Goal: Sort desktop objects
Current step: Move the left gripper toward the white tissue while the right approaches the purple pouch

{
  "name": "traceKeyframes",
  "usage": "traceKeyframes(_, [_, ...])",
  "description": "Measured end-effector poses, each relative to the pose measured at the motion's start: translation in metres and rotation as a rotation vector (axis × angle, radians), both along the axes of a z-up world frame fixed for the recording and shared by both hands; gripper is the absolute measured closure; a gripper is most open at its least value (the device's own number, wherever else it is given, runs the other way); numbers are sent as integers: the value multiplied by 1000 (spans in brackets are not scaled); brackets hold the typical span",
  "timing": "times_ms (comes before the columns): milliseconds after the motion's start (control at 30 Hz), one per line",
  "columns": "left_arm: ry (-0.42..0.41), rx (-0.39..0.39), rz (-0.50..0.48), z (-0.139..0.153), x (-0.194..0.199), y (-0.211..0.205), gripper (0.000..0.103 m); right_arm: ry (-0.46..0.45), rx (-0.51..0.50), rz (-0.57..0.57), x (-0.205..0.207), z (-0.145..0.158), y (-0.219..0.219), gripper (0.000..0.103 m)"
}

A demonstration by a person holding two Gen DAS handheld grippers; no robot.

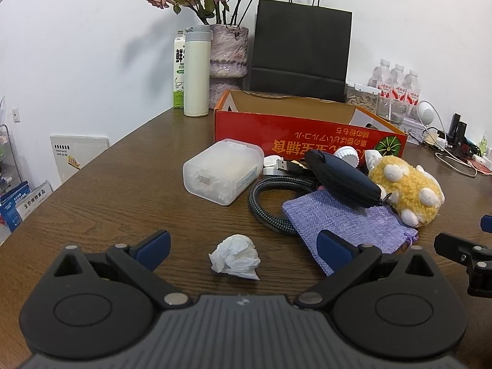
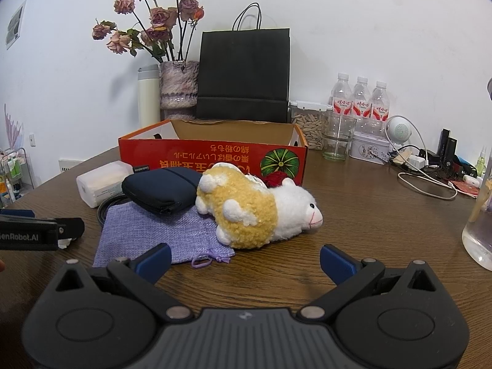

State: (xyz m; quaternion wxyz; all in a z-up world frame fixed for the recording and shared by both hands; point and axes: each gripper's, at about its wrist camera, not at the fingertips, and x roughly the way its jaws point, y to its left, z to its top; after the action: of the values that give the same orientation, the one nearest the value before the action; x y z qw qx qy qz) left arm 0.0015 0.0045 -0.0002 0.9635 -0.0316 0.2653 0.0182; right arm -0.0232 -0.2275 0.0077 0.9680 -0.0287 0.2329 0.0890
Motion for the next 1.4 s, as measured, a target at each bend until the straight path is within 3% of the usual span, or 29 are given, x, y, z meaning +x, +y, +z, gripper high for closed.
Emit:
traceKeyframes(267, [43,-24,13,-2,1,4,0,-3,-10,11,-1,0,3,0])
traceKeyframes(400, [-5,-35,6,-4,1,6,0,21,-10,84,0,-1,11,0])
traceKeyframes(867, [56,-68,-4,-6,10,18,0,107,-19,242,27,-2,52,0])
traceKeyframes(1233, [95,-83,-14,-11,23,28,0,182,-79,244,54,-17,75,0])
traceKeyframes(1400, [102,-73,-22,-11,26,27,3,198,-56,236,59,-19,72,0])
